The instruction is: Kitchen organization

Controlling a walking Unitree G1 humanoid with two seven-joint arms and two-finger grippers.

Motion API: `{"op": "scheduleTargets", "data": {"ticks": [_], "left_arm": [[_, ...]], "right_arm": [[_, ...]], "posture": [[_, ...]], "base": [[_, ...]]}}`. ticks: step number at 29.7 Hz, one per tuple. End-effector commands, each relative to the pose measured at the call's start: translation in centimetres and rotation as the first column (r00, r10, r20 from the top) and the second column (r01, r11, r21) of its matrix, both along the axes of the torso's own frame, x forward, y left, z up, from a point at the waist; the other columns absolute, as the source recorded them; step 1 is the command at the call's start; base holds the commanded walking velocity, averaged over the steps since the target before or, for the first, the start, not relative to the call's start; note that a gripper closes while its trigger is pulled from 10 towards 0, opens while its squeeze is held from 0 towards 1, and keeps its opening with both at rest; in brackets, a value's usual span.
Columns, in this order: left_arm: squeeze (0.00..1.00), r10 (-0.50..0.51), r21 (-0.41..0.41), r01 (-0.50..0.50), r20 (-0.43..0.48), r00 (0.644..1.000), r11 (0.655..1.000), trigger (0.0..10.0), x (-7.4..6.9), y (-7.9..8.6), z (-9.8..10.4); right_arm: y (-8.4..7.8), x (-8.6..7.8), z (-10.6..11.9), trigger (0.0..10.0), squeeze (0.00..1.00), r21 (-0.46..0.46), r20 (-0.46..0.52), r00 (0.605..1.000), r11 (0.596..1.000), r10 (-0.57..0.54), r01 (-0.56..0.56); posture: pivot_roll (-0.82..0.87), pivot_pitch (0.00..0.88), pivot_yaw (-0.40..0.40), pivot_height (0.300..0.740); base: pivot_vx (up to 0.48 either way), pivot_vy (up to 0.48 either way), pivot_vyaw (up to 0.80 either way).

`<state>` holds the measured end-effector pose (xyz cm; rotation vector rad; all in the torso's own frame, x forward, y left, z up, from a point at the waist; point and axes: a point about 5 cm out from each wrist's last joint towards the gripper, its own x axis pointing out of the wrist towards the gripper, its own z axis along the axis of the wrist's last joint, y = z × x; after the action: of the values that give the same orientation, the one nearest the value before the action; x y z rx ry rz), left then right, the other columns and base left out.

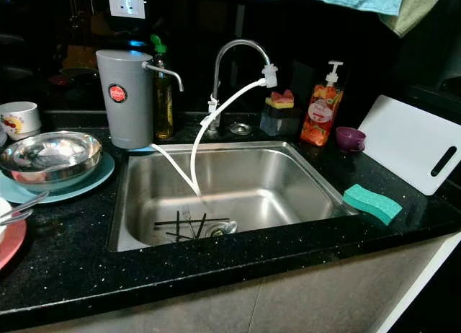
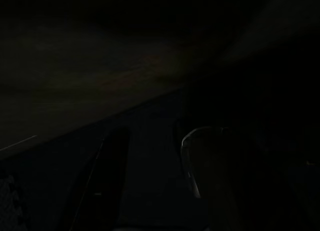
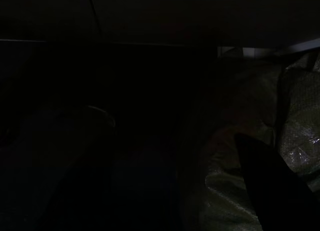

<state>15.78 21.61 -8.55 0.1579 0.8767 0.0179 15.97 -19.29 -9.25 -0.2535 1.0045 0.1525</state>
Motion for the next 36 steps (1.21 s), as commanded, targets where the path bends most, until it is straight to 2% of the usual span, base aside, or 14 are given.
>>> {"op": "scheduleTargets", "data": {"ticks": [1, 36], "left_arm": [[0.00, 0.002, -0.008, -0.002, -0.005, 1.000, 1.000, 10.0, -0.27, -0.30, -0.17], [0.00, -0.030, -0.009, 0.030, -0.001, 1.000, 1.000, 10.0, 0.30, -0.66, -0.01]], "right_arm": [[-0.42, 0.11, 0.12, 10.0, 0.00, -0.018, 0.003, 1.000, 1.000, 0.019, -0.019], [-0.99, -0.31, 0.01, 10.0, 0.00, -0.028, -0.009, 1.000, 1.000, -0.010, 0.010]], "posture": [[0.14, 0.007, -0.146, 0.740], [0.12, 0.000, -0.129, 0.740]], "base": [[0.000, 0.000, 0.00], [0.000, 0.000, 0.00]]}}
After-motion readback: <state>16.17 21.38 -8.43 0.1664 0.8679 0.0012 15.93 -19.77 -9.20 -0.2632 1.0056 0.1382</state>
